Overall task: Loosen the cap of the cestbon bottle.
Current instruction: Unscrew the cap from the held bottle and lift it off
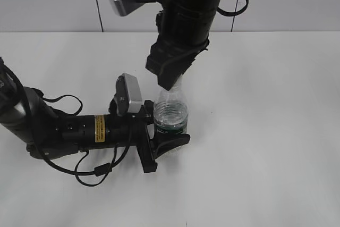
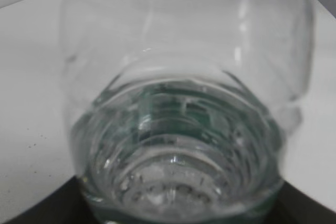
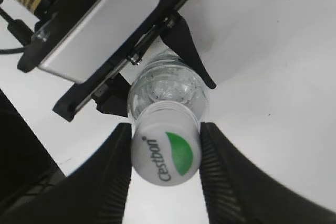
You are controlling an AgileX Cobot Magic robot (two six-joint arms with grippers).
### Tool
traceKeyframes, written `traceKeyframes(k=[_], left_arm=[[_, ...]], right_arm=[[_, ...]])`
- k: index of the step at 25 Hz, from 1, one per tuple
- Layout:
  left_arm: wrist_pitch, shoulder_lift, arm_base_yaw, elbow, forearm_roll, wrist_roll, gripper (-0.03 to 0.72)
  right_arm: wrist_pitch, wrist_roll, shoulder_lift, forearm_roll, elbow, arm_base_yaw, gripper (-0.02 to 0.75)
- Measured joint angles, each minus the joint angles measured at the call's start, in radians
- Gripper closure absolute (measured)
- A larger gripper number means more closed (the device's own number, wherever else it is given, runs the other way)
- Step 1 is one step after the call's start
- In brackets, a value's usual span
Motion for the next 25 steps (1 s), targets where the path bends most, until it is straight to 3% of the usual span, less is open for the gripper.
traceKeyframes(k=[25], left_arm=[[0.000, 0.000, 0.000, 0.000, 0.002, 0.002, 0.276]], right_arm=[[-0.001, -1.091, -0.003, 0.009, -0.001, 0.000, 0.442]])
